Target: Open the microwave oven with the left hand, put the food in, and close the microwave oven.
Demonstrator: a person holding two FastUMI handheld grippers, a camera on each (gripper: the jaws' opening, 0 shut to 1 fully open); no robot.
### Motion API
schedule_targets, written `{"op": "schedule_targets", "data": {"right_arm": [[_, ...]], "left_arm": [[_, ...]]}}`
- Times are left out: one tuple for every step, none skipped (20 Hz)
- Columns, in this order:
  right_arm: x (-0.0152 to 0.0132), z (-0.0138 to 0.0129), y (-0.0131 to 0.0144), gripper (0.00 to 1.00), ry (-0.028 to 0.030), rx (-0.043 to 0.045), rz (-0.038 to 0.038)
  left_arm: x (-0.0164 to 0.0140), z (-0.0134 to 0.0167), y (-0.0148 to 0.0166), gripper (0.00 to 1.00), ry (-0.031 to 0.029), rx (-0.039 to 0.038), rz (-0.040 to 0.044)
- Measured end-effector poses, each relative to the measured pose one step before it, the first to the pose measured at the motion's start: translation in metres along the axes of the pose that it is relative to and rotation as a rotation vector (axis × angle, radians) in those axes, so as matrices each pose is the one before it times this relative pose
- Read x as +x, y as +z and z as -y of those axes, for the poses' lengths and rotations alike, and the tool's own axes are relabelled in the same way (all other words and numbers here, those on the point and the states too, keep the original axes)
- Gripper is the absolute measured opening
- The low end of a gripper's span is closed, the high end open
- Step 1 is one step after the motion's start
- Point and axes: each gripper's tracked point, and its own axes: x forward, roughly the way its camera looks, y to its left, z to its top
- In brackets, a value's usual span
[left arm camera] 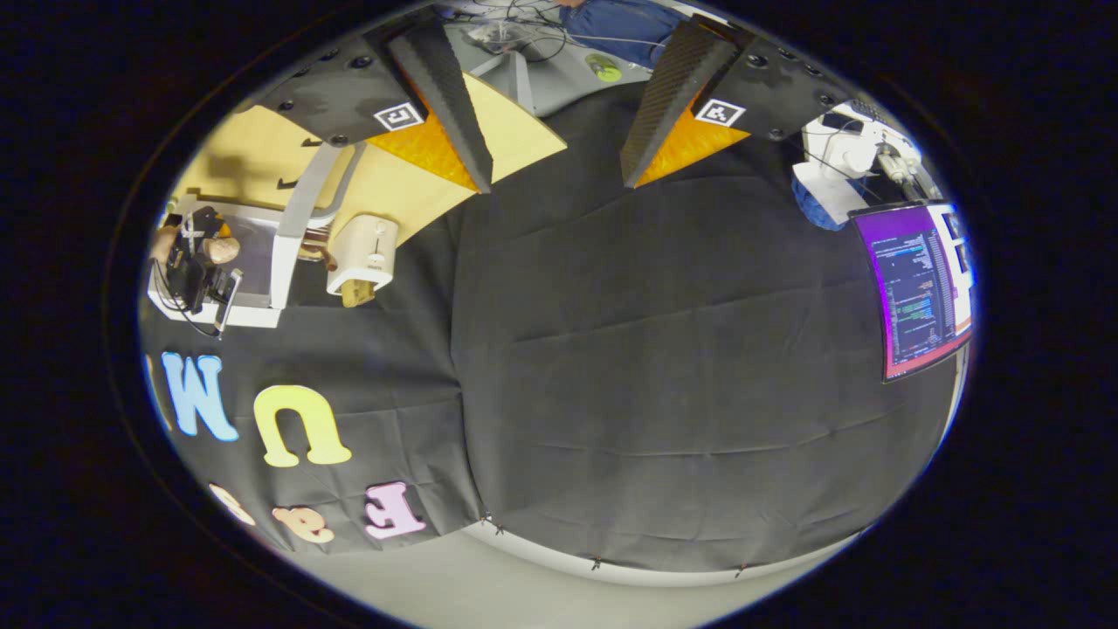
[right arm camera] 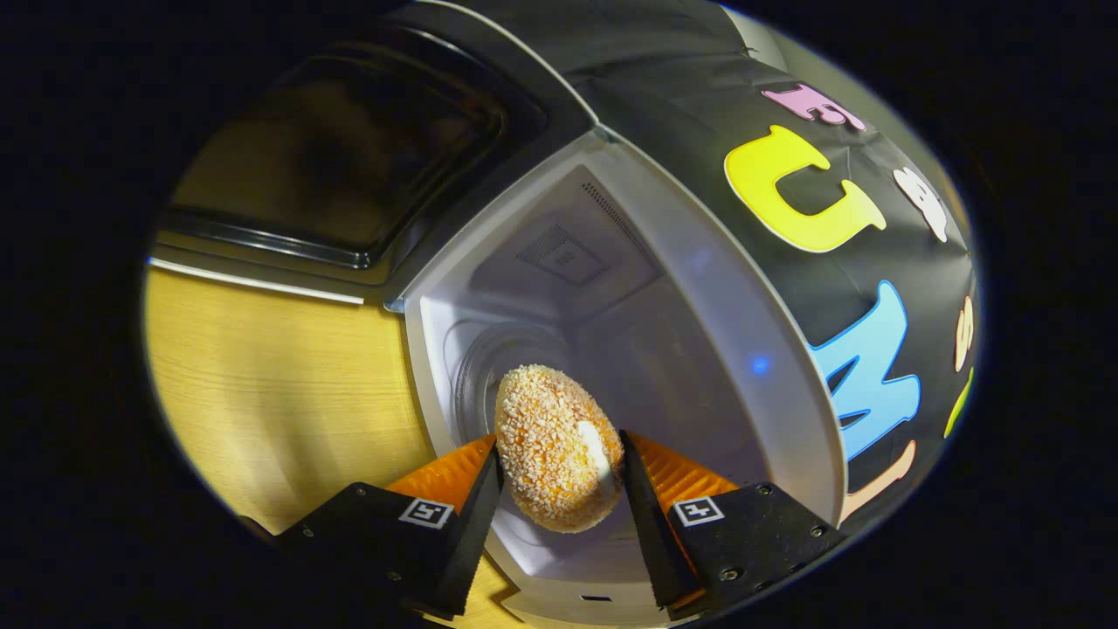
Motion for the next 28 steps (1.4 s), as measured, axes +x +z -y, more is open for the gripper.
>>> {"op": "schedule_targets", "data": {"right_arm": [[0.00509, 0.00004, -0.00116, 0.76, -0.00313, -0.00061, 0.00093], [0.00366, 0.0015, 0.0001, 0.76, -0.00914, -0.00354, 0.00295], [0.00277, 0.00141, 0.00048, 0.77, -0.00661, -0.00439, 0.00082], [0.00326, 0.00167, 0.00006, 0.78, -0.00857, -0.00308, 0.00323], [-0.00028, 0.00193, 0.00084, 0.81, -0.01116, -0.00521, 0.00542], [-0.00159, 0.00024, 0.00076, 0.83, -0.0015, -0.00497, 0.00235], [-0.00058, 0.0014, 0.00218, 0.95, -0.00892, -0.0075, 0.00655], [-0.00257, -0.00248, 0.00163, 0.97, 0.0118, -0.00251, 0.00936], [-0.00786, 0.00151, 0.00433, 0.96, -0.006, -0.01296, 0.01422], [-0.00689, 0.00536, 0.00724, 0.96, -0.01957, -0.00969, 0.02481], [-0.00925, 0.00174, 0.00693, 0.97, -0.00111, 0.01706, 0.02118], [-0.00879, 0.00039, 0.00548, 0.97, 0.00337, 0.03499, 0.0139], [-0.00996, 0.00319, 0.00494, 0.97, -0.00581, 0.03512, 0.00738], [-0.01152, 0.00543, 0.00638, 0.97, -0.01134, 0.03019, 0.00964], [-0.01071, 0.00618, 0.00656, 0.97, -0.01248, 0.03295, 0.00735], [-0.01003, 0.00497, 0.00625, 0.97, -0.01252, 0.03552, 0.0109], [-0.01208, 0.00664, 0.00911, 0.97, -0.01519, 0.02847, 0.01717], [-0.01349, 0.00824, 0.00922, 0.97, -0.01838, 0.02414, 0.01456], [-0.01114, 0.01013, 0.00807, 0.97, -0.02088, 0.02646, 0.01323], [-0.01184, 0.00929, 0.00863, 0.97, -0.01732, 0.03478, 0.01035], [-0.01164, 0.00847, 0.0082, 0.97, -0.01665, 0.03904, 0.01123], [-0.01091, 0.01028, 0.00848, 0.97, -0.02288, 0.03601, 0.00615], [-0.01207, 0.01319, 0.008, 0.97, -0.02891, 0.0381, 0.00598], [-0.01295, 0.00936, 0.00841, 0.97, -0.02394, 0.04294, 0.01237], [-0.0117, 0.01112, 0.0089, 0.97, -0.0292, 0.04427, 0.00879], [-0.01078, 0.00806, 0.00634, 0.96, -0.02308, 0.02936, 0.00834], [-0.01135, 0.01024, 0.00574, 0.97, -0.03053, 0.03159, 0.00731], [-0.01126, 0.00802, 0.00449, 0.96, -0.02263, 0.02916, 0.00348]], "left_arm": [[-0.0017, -0.00007, 0.00016, 0.97, 0.00968, 0.00078, -0.00317], [-0.00139, 0.00122, 0.00202, 0.97, 0.00369, -0.00405, -0.00183], [0.00112, 0.00086, -0.00124, 0.97, 0.00103, -0.00284, -0.0004], [0.00013, 0.00057, -0.00022, 0.97, -0.00095, 0.00125, -0.00071], [-0.0005, 0.00028, -0.00175, 0.97, -0.00282, 0.00501, 0.00073], [0.00007, 0.00075, 0.00086, 0.97, -0.00551, 0.006, 0.00282], [-0.00084, 0.00207, 0.00022, 0.97, -0.00559, 0.006, 0.00282], [0.00035, 0.00129, 0.00153, 0.96, -0.00717, 0.0043, 0.00934], [0.00071, 0.00433, 0.00139, 0.96, -0.01251, 0.00293, 0.00649], [0.00094, 0.00356, 0.0021, 0.96, -0.0136, 0.00196, 0.00358], [0.00438, 0.00346, 0.00108, 0.97, -0.01596, -0.00012, 0.00409], [0.00609, 0.00483, -0.00093, 0.97, -0.02165, -0.0024, 0.00161], [0.00655, 0.00738, 0.00003, 0.97, -0.02705, -0.00221, 0.00197], [0.00647, 0.00747, 0.00185, 0.97, -0.02749, 0.00143, 0.0039], [0.00751, 0.0071, 0.00053, 0.97, -0.03066, 0.00438, 0.00443], [0.00819, 0.00907, 0.00157, 0.97, -0.0331, 0.00546, 0.00481], [0.00641, 0.00764, 0.00132, 0.97, -0.03446, 0.00508, 0.00559], [0.00812, 0.0081, 0.00034, 0.97, -0.03509, 0.0037, 0.00575], [0.00896, 0.00844, -0.00005, 0.97, -0.03461, 0.00302, 0.00168], [0.0091, 0.00905, -0.00211, 0.97, -0.03354, 0.00283, -0.0024], [0.01069, 0.00707, -0.00476, 0.97, -0.03229, 0.00288, -0.00347], [0.00953, 0.00765, -0.00315, 0.97, -0.03157, 0.00282, -0.00106], [0.00962, 0.0061, -0.00422, 0.97, -0.02779, 0.0052, -0.00244], [0.00905, 0.00558, -0.00376, 0.97, -0.02554, 0.00509, -0.00726], [0.0088, 0.00433, -0.00539, 0.96, -0.0244, 0.00273, -0.00826], [0.00861, 0.00416, -0.00242, 0.97, -0.02419, 0.00029, -0.00646], [0.00814, 0.00368, -0.00218, 0.97, -0.02428, 0.00005, -0.00724], [0.00869, 0.00357, -0.00292, 0.97, -0.02185, -0.00158, -0.00154]]}}
